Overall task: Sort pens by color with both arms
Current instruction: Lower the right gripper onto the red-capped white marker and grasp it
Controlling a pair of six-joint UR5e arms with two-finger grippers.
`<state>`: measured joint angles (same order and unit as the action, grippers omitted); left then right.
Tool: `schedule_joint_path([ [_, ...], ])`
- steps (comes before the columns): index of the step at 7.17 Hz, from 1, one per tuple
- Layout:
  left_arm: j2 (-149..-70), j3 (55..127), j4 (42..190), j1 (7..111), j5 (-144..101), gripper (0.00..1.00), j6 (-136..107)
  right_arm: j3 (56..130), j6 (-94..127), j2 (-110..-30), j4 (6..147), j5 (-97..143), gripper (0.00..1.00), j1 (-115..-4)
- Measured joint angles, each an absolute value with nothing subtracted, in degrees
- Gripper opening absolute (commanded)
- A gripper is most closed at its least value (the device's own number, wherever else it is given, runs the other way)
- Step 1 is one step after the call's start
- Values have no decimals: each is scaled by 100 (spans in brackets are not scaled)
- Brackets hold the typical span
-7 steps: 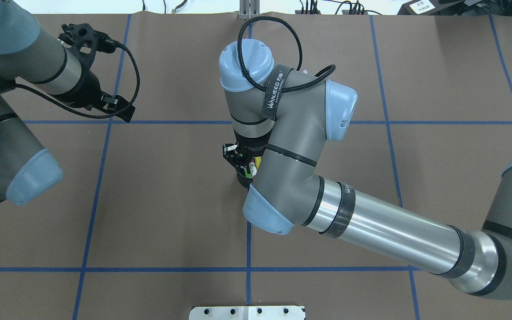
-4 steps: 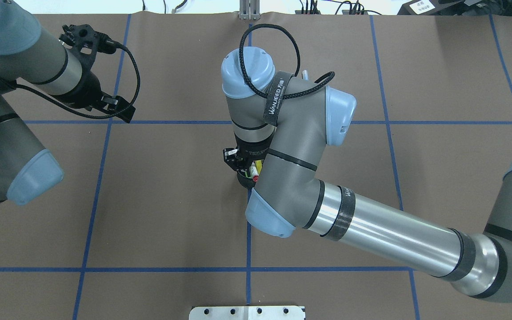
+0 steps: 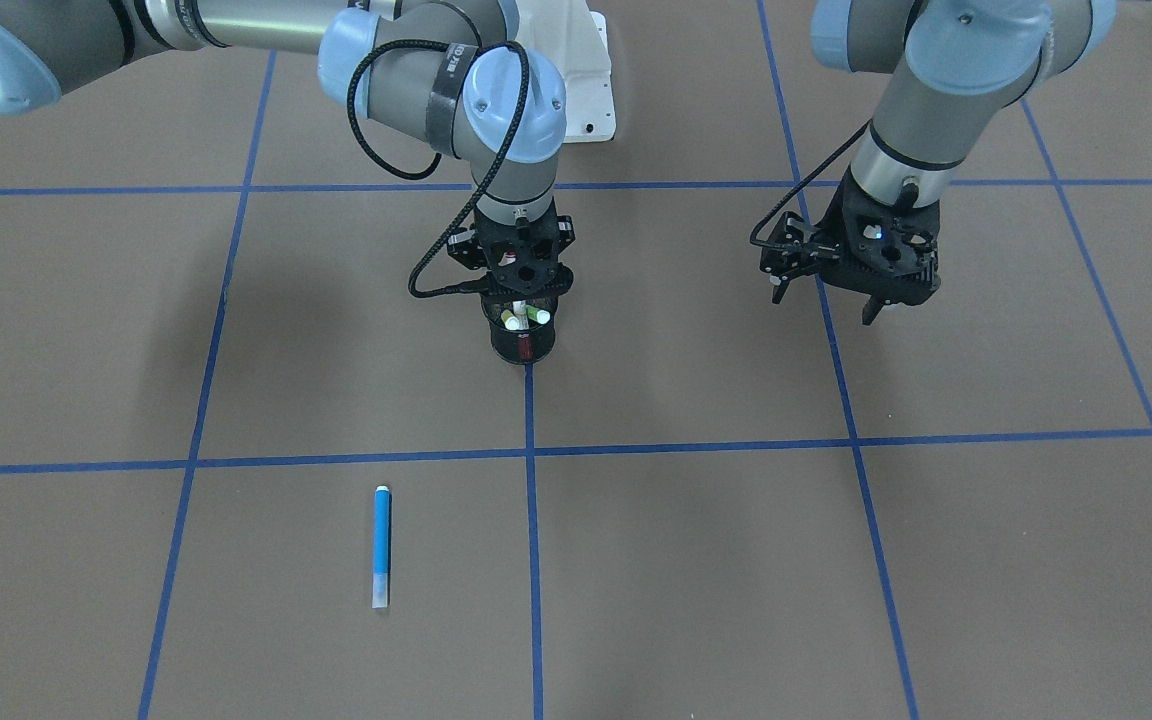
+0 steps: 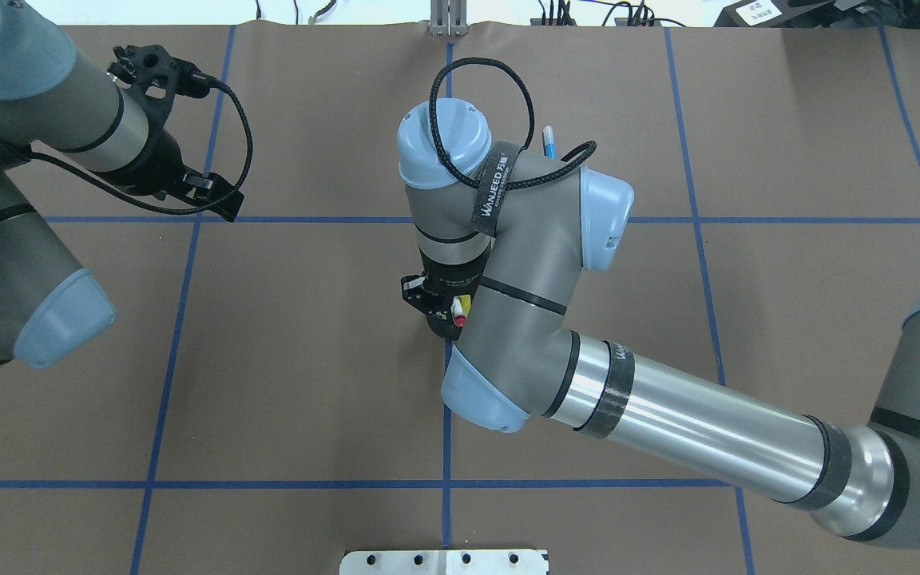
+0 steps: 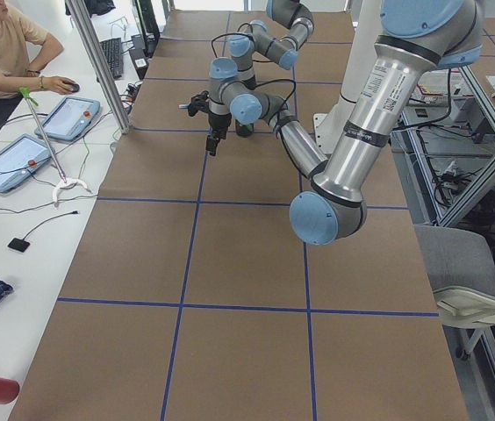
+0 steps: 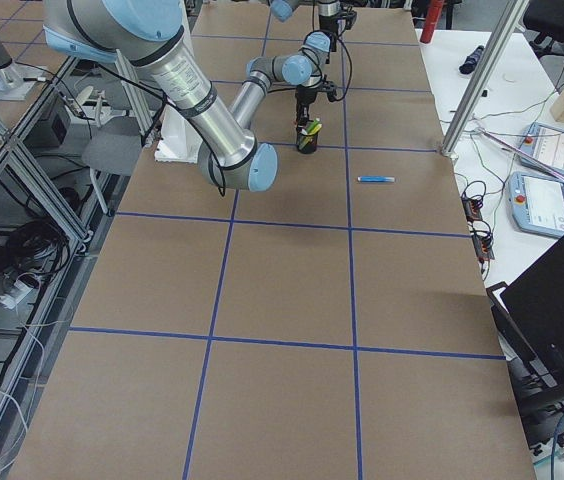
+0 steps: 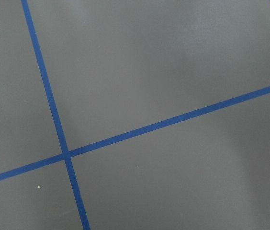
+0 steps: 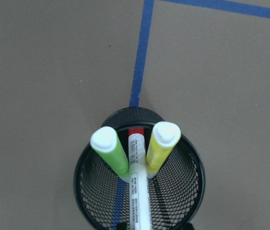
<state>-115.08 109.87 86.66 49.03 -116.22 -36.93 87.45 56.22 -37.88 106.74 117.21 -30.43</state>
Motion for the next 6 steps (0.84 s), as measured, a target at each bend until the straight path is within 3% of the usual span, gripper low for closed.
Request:
schedule_joint_path([
  [2, -11512, 10986, 8666, 4897, -11620, 99, -3699, 8752, 5624, -3788, 10674, 11769, 39, -3035],
  [3, -11513, 10986, 8666, 4896, -11621, 99, -3700, 8753, 5625, -3788, 10675, 11783, 33, -3030],
  [5, -11513, 10986, 8672, 4890, -11621, 99, -3739, 8754, 5624, -3783, 10676, 11800, 0, -3030],
  [6, -11514, 10986, 8674, 4888, -11621, 99, -3758, 8757, 5620, -3778, 10676, 11809, 0, -3031],
])
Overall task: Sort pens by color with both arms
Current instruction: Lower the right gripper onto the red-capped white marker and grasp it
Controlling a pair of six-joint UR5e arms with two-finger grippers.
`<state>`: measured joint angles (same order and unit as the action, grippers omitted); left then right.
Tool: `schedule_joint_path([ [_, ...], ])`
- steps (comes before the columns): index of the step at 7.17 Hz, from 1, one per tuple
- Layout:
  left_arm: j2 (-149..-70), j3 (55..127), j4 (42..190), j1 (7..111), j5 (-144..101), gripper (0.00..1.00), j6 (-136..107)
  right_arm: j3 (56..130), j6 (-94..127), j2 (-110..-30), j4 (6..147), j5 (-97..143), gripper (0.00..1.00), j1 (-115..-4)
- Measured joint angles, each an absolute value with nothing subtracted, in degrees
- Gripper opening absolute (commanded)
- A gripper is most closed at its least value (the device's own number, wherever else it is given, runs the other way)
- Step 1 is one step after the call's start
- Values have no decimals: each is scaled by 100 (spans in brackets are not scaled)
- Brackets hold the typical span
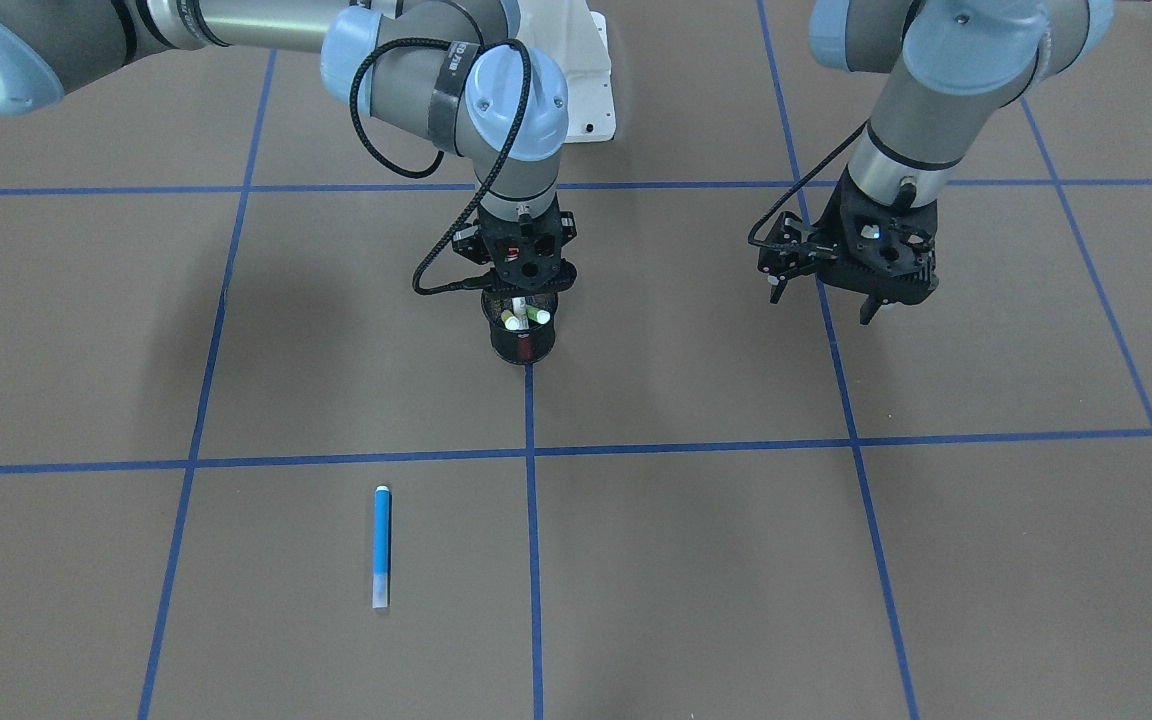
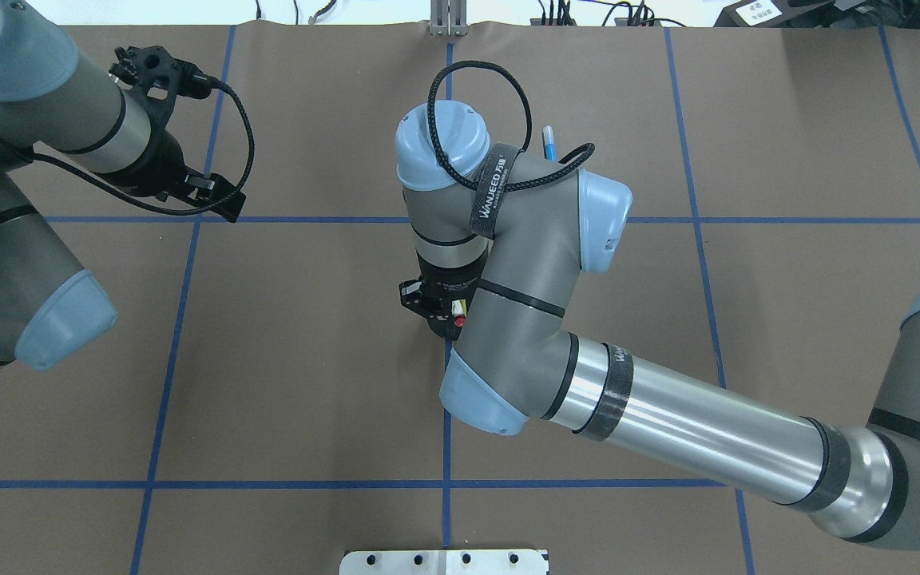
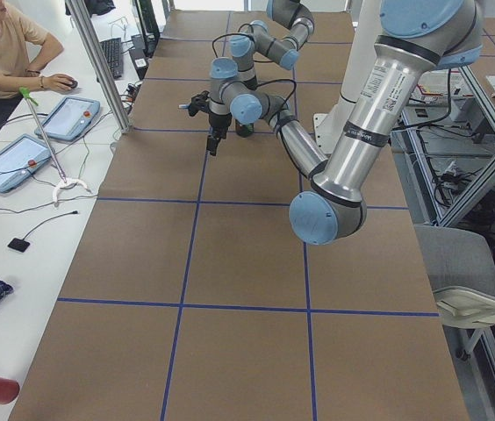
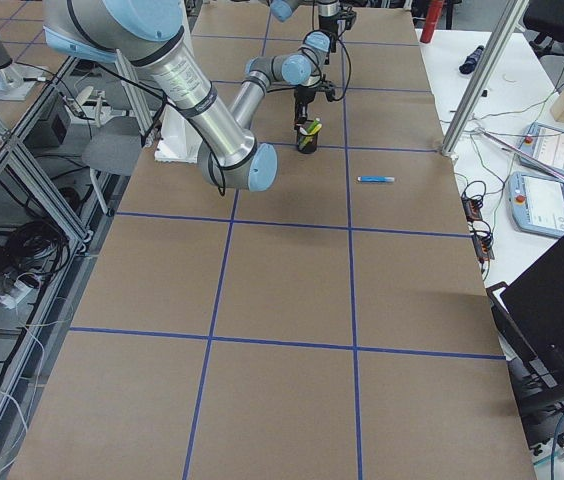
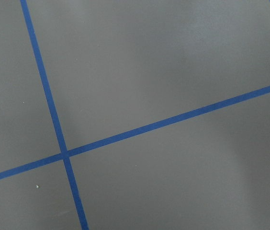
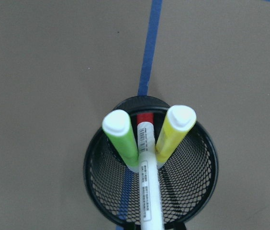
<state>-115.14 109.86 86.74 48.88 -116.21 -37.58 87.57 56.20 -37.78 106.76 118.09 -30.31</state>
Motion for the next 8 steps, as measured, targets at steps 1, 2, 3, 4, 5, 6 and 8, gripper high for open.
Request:
schedule_joint_path([
  [1, -11514, 10986, 8674, 4887, -11625, 99, -3766, 8769, 5618, -3771, 10675, 11821, 0, -3032],
  [2, -11514, 10988, 8675, 4884, -11627, 99, -3769, 8792, 5617, -3764, 10678, 11826, 0, -3032],
  [3, -11516, 10996, 8675, 4881, -11626, 99, -3776, 8847, 5616, -3762, 10693, 11829, 0, -3038],
  [4, -11519, 11005, 8675, 4880, -11622, 99, -3790, 8984, 5616, -3768, 10764, 11830, 0, -3053],
  [5, -11521, 11007, 8689, 4879, -11620, 99, -3805, 9223, 5616, -3777, 10923, 11829, 0, -3087],
  [6, -11522, 11000, 8737, 4878, -11621, 99, -3829, 9549, 5616, -3780, 11140, 11814, 0, -3140],
  [8, -11522, 10984, 8816, 4878, -11627, 99, -3880, 10121, 5618, -3765, 11395, 11771, 0, -3296],
])
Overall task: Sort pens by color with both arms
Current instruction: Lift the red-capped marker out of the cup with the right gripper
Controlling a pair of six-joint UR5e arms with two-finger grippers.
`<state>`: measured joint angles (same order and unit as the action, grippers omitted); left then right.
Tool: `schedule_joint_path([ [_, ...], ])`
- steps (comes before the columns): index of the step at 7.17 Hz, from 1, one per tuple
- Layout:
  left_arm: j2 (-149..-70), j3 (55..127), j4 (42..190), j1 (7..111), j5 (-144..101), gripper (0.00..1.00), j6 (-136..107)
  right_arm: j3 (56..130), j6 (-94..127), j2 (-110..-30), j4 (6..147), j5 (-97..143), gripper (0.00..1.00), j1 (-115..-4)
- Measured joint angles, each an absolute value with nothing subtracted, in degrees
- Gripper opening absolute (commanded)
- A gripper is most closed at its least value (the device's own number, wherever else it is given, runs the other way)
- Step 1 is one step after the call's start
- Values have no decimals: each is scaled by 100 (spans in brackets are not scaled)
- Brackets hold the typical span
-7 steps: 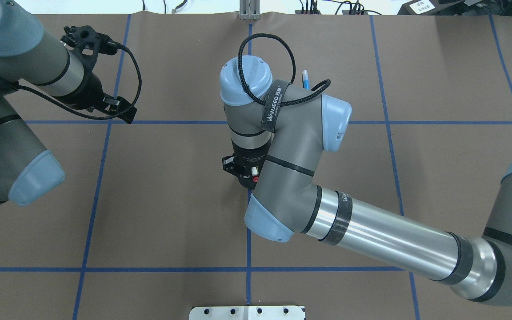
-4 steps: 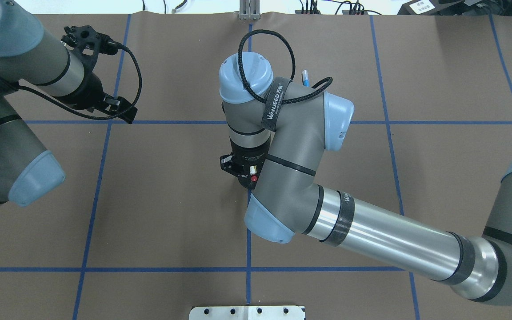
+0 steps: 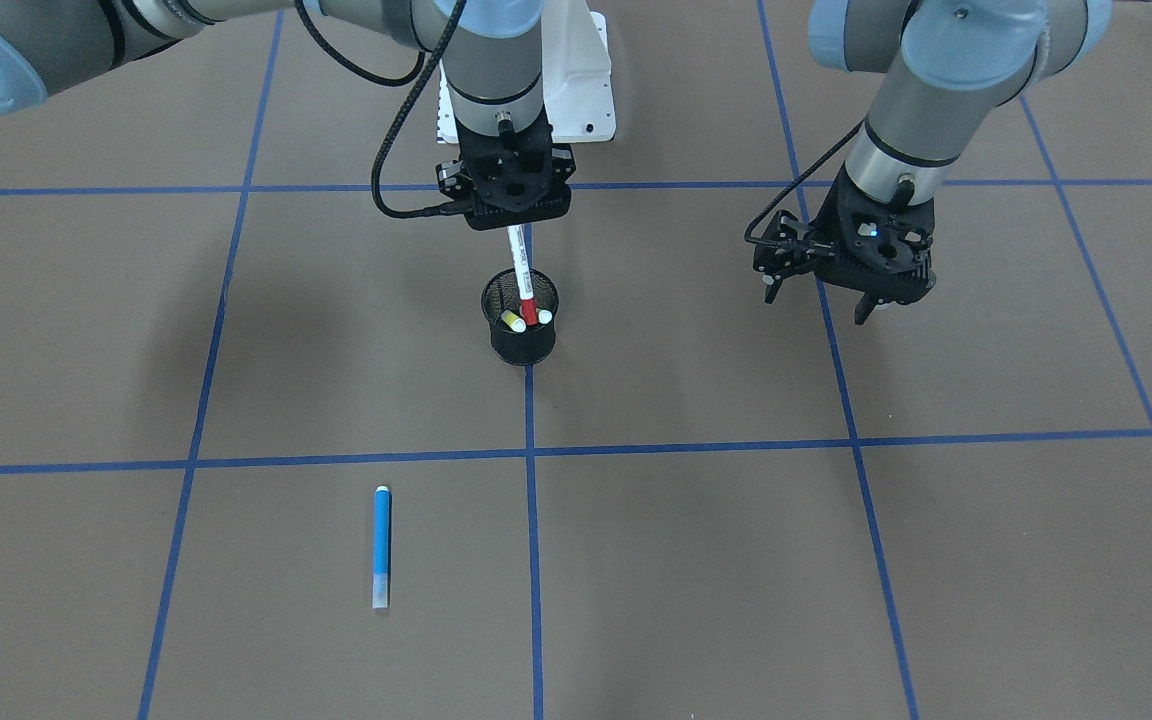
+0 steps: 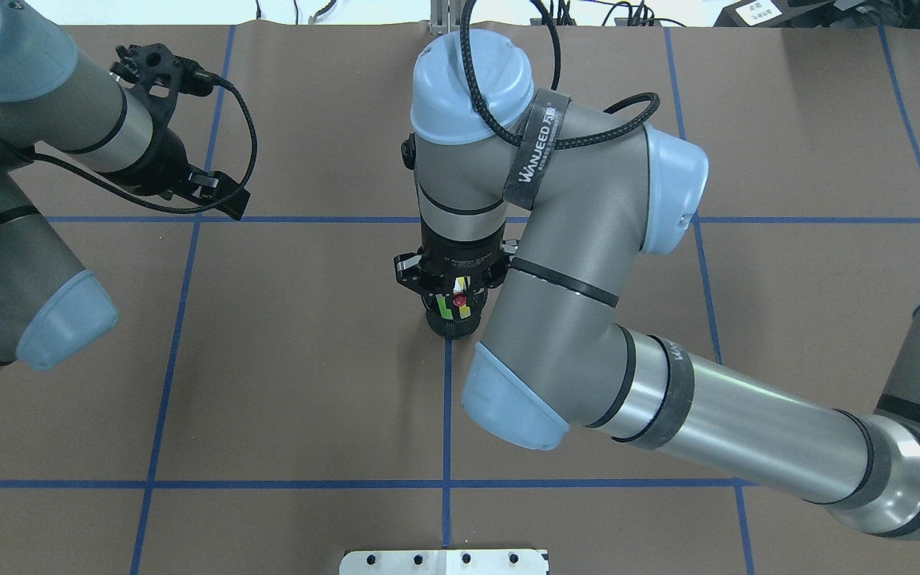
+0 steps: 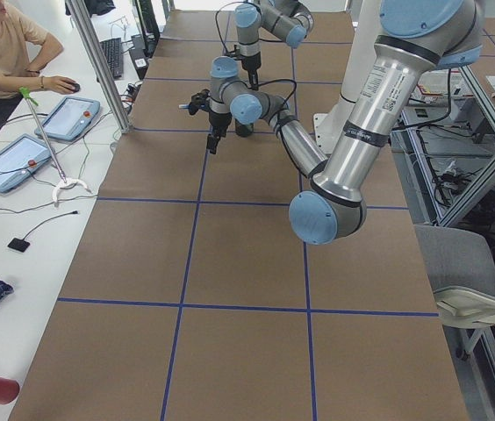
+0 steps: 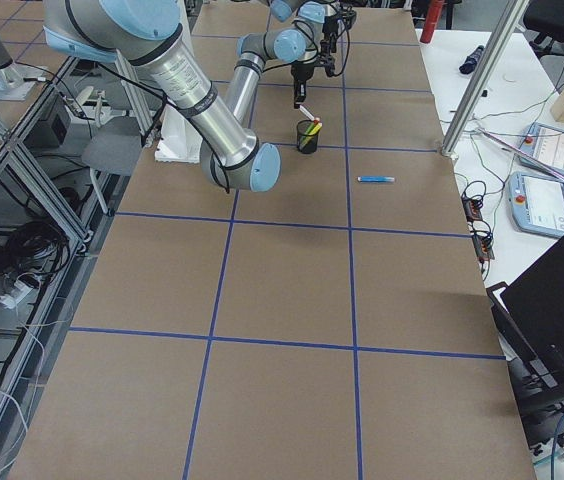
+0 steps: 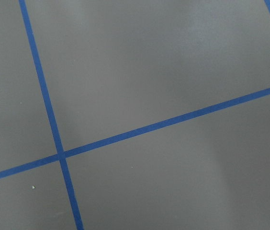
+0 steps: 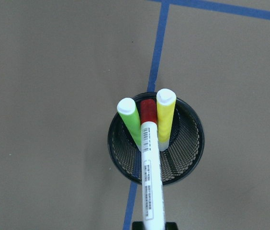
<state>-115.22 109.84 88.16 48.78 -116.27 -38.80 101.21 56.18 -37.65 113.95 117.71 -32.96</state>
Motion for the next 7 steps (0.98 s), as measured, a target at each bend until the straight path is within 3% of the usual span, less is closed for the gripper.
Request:
schedule_joint_path([
  [4, -11523, 11011, 8841, 4878, -11735, 99, -4059, 10522, 5635, -3727, 11412, 11307, 0, -3567],
  [7, -11523, 11015, 8849, 4878, -11750, 99, -4123, 10056, 5701, -3817, 10820, 10753, 0, -3628],
])
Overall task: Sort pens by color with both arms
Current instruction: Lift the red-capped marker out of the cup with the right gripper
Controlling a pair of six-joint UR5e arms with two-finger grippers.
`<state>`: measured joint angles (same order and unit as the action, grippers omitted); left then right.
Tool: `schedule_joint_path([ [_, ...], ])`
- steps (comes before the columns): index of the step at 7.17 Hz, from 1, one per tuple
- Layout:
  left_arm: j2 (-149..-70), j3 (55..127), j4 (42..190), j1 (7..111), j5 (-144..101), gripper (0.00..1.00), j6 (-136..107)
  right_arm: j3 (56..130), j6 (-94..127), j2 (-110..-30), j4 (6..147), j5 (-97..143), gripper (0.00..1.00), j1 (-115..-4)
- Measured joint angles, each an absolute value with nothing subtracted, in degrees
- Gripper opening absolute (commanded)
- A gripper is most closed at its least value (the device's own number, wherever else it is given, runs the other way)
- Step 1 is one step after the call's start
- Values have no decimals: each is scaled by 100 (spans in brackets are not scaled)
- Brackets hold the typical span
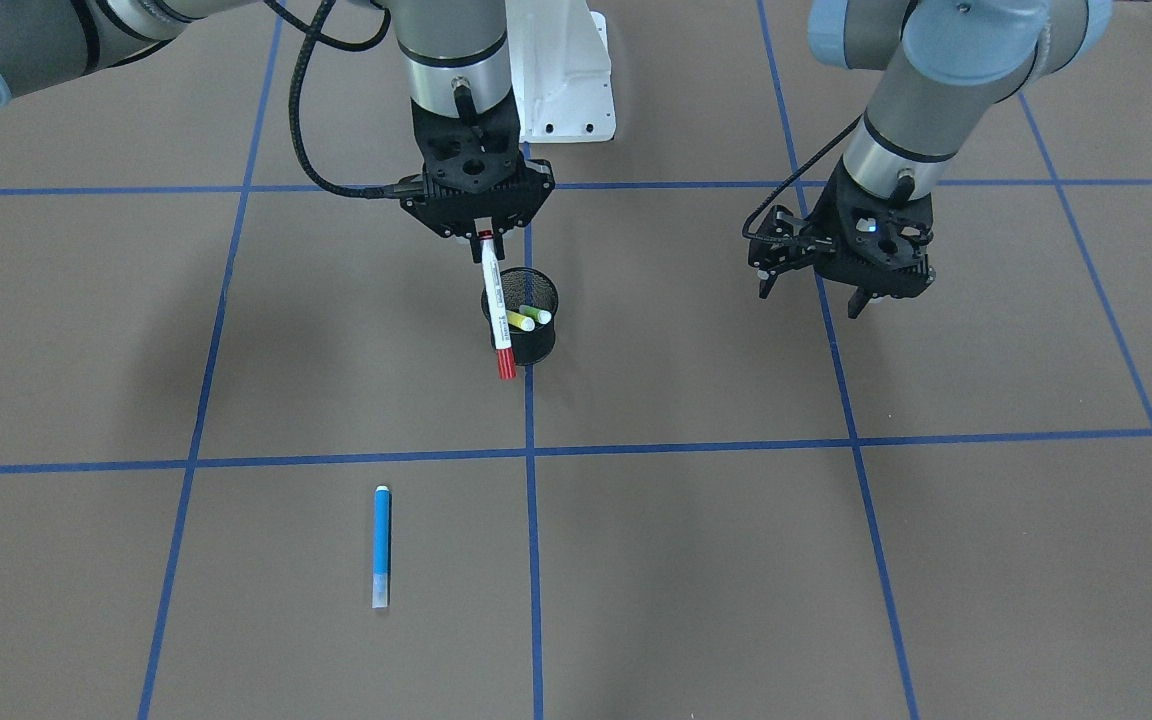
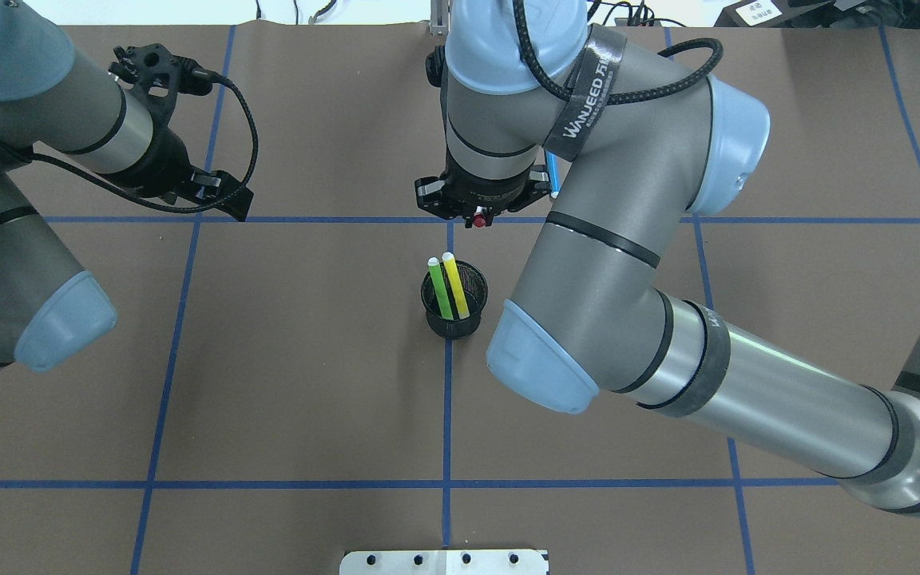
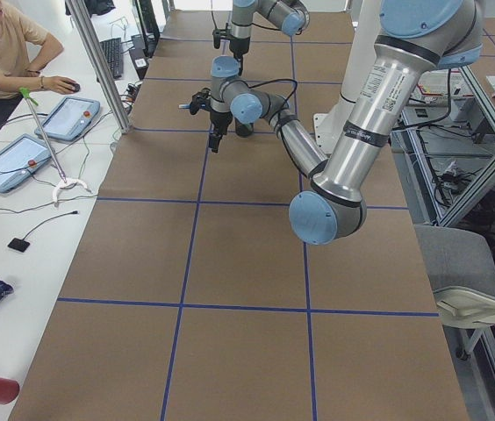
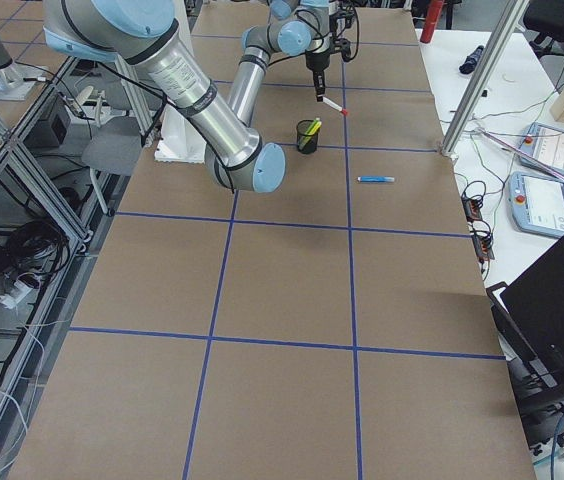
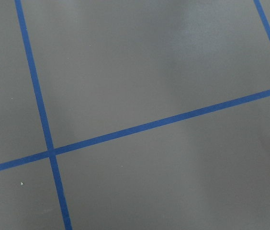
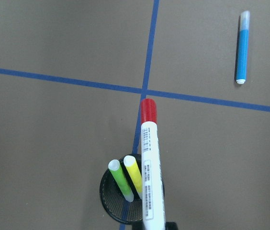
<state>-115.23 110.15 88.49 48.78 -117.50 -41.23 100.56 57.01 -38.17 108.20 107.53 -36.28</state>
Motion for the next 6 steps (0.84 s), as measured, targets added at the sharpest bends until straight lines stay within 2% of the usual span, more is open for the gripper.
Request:
schedule_joint_path([
  [6, -11522, 10946, 8914, 4866, -11751, 99, -4157, 7630, 6134, -3774, 8177, 9463, 0, -3756],
])
